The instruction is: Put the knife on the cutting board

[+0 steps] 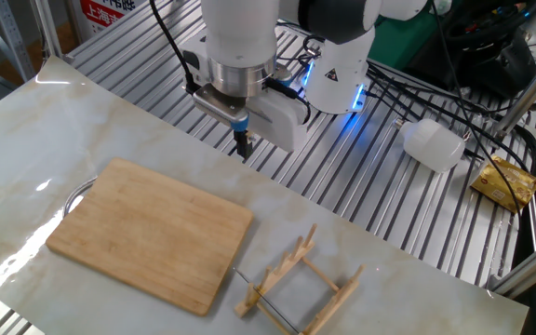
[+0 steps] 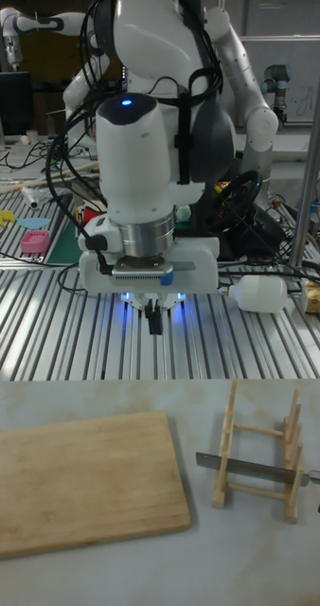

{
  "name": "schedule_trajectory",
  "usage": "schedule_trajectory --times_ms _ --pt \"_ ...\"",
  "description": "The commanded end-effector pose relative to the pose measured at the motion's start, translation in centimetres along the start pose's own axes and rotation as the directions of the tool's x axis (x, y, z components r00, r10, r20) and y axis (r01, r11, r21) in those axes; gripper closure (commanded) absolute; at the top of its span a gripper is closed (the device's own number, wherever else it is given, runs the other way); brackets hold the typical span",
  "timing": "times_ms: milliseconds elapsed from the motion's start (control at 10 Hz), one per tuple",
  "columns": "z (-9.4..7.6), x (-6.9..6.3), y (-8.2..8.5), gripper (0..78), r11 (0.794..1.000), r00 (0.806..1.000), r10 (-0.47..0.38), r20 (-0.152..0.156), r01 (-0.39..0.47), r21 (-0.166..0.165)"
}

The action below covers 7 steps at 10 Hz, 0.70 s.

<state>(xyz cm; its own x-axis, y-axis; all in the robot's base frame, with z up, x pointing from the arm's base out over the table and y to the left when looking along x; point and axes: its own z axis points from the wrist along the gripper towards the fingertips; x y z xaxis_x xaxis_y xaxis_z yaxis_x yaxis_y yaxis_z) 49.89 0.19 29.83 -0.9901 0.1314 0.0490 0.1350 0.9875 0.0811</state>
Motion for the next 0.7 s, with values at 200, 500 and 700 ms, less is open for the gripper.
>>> schedule_trajectory --times_ms 200,500,700 --pt "-0.7 0.0 3.2 77.6 0.991 0.991 0.136 0.003 -0.136 0.003" --pt "-1.5 -0.6 5.7 77.6 0.97 0.97 0.241 0.002 -0.241 0.003" --pt "-1.9 -1.1 6.8 77.6 0.96 0.96 0.279 0.006 -0.279 0.012"
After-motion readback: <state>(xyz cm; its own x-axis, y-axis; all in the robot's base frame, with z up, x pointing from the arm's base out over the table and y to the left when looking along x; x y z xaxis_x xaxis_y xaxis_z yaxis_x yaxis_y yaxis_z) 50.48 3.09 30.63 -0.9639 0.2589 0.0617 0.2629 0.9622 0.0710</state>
